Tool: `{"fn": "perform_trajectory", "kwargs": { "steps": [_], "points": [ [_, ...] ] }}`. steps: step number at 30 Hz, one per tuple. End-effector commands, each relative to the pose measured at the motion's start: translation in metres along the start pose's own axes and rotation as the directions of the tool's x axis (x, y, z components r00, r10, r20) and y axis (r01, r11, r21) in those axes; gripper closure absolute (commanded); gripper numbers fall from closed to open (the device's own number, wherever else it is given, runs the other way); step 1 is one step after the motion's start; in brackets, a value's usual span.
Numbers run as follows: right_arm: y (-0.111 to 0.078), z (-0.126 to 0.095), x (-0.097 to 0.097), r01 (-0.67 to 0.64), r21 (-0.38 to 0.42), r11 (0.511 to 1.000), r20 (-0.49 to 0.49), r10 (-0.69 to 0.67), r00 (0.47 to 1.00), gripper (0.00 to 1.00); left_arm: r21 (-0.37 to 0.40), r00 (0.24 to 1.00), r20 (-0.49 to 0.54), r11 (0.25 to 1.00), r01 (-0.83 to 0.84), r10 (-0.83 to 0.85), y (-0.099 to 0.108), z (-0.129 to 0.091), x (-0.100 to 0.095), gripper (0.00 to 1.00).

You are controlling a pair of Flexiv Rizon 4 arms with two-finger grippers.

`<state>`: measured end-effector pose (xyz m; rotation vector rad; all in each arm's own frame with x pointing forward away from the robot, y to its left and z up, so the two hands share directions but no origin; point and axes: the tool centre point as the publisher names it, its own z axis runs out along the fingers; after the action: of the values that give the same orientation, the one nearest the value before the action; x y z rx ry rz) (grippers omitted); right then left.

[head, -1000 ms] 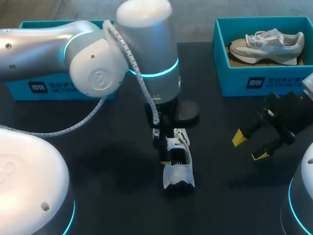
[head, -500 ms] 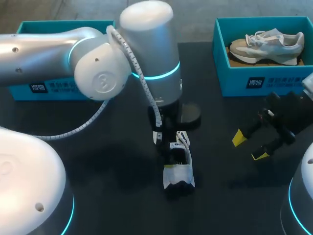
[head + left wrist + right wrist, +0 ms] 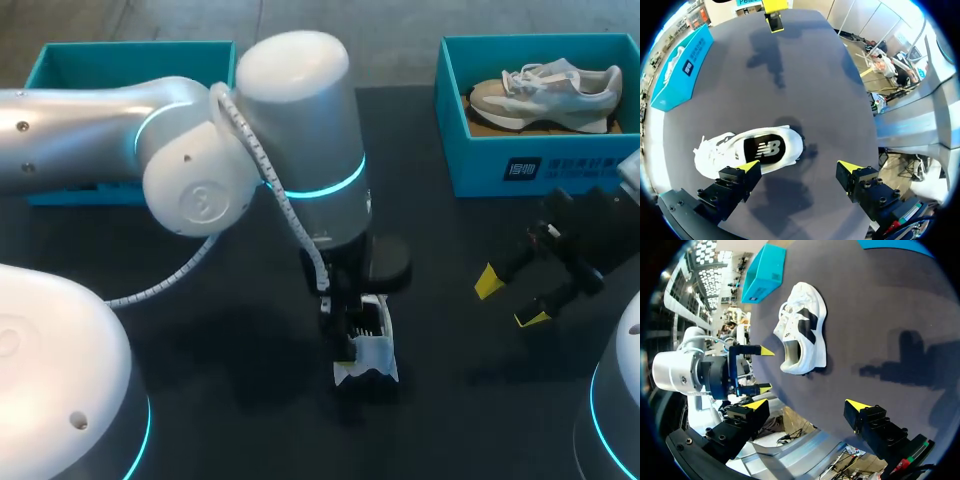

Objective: Take the shoe out of the shoebox, open the shoe tongue, remove and reinsert the insole, then place the shoe into the shoebox

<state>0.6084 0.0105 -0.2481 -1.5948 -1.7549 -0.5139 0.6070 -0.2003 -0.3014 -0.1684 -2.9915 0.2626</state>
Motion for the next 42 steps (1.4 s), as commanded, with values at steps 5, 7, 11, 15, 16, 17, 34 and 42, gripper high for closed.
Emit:
{"fn": "perform_trajectory", "kwargs": {
  "steps": [5,7,11,15,16,17,34,42],
  "points": [
    [-0.001,0.001,0.000,-0.001,-0.002,1.000,0.002,0.001,1.000,0.00,-0.014,0.999,-0.044,1.000,0.018,-0.018,-0.005,0.030,-0.010,0.00],
    [-0.001,0.001,0.000,-0.001,-0.002,1.000,0.002,0.001,1.000,0.00,-0.018,0.999,-0.045,1.000,0.015,-0.016,-0.006,0.034,-0.009,0.00],
    [-0.001,0.001,0.000,-0.001,-0.002,1.000,0.002,0.001,1.000,0.00,-0.018,0.998,-0.056,1.000,0.007,-0.008,-0.009,0.042,-0.009,0.00],
    [-0.001,0.001,0.000,-0.001,-0.002,1.000,0.002,0.001,1.000,0.00,-0.023,0.998,-0.070,1.000,0.002,-0.004,-0.013,0.047,-0.008,0.00],
    [-0.001,0.001,0.000,-0.001,-0.002,1.000,0.002,0.001,1.000,0.00,-0.024,0.997,-0.071,1.000,0.001,-0.003,-0.014,0.048,-0.007,0.00],
    [-0.001,0.001,0.000,-0.001,-0.002,1.000,0.002,0.001,1.000,0.00,-0.026,0.998,-0.070,1.000,0.001,-0.003,-0.014,0.049,-0.006,0.00],
    [-0.001,0.001,0.000,-0.001,-0.002,1.000,0.002,0.001,1.000,0.00,-0.052,0.997,-0.069,0.998,0.042,-0.046,-0.017,0.067,-0.002,0.00],
    [-0.001,0.001,0.000,-0.001,-0.002,1.000,0.002,0.001,1.000,0.00,-0.070,0.998,-0.045,0.997,0.042,-0.045,-0.019,0.073,0.006,0.00]
  ]
}}
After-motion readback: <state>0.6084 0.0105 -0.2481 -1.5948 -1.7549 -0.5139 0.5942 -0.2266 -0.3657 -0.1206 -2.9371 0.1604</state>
